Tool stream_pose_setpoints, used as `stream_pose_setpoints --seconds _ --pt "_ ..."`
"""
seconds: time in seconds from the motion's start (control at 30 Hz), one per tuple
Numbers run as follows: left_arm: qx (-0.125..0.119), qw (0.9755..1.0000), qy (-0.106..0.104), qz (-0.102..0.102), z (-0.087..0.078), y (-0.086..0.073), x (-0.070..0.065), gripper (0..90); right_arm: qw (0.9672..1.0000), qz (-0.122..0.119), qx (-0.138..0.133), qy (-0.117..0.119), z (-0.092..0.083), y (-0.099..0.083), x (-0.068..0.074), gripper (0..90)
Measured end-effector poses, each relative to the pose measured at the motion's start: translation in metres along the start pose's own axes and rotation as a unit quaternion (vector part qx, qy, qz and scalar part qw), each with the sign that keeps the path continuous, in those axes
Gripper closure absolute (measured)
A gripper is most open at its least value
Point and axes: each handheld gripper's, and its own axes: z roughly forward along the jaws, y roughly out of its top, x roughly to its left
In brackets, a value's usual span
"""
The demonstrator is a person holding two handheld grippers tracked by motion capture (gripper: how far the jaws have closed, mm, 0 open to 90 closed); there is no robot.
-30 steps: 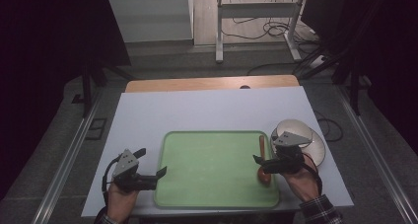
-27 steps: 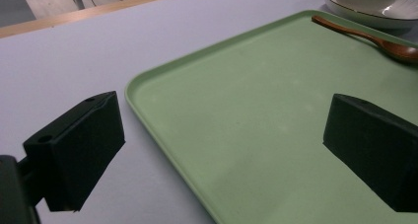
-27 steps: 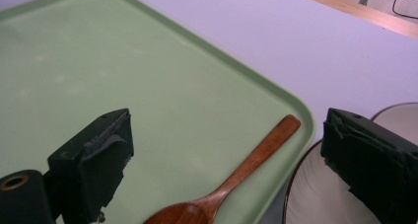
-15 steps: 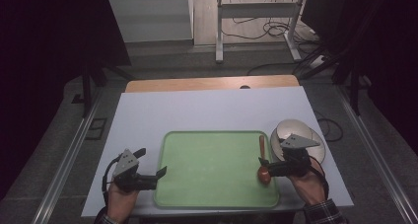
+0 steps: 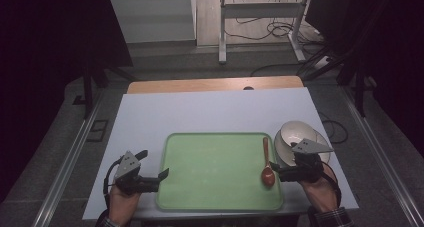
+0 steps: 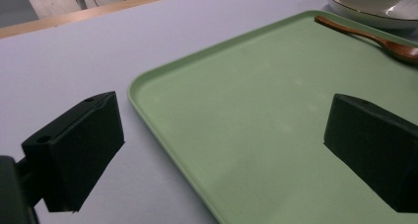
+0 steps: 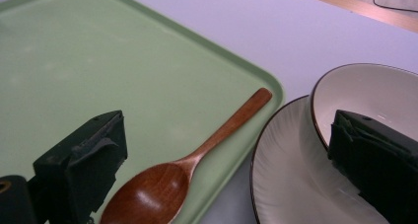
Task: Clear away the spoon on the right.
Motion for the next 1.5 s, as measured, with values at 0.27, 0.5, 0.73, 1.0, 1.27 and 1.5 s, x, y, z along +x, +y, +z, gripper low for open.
stream_pose_setpoints --seconds 0.27,0.5,0.73,1.0,1.27,1.5 --pt "-0.001 1.0 0.001 -0.001 0.0 0.0 0.0 1.2 0.9999 0.009 -0.01 -0.008 -0.009 -0.005 -0.003 0.6" --pt "-0.002 1.0 0.002 -0.001 0.0 0.0 0.001 1.2 0.9996 0.013 -0.011 -0.021 -0.017 -0.01 -0.008 0.7" --pt "-0.003 1.0 0.003 -0.002 -0.001 0.0 0.001 1.2 0.9995 0.014 -0.008 -0.029 -0.022 -0.015 -0.011 0.7" --pt "-0.006 1.0 0.004 -0.004 -0.002 0.0 0.001 1.1 0.9991 0.022 -0.005 -0.036 -0.026 -0.024 -0.016 0.6" --pt "-0.006 1.0 0.004 -0.005 -0.002 -0.001 0.002 1.1 0.9987 0.03 -0.008 -0.041 -0.03 -0.035 -0.02 0.5" --pt "-0.004 1.0 0.004 -0.005 -0.001 -0.001 0.002 1.1 0.9984 0.039 0.003 -0.04 -0.028 -0.045 -0.024 0.7"
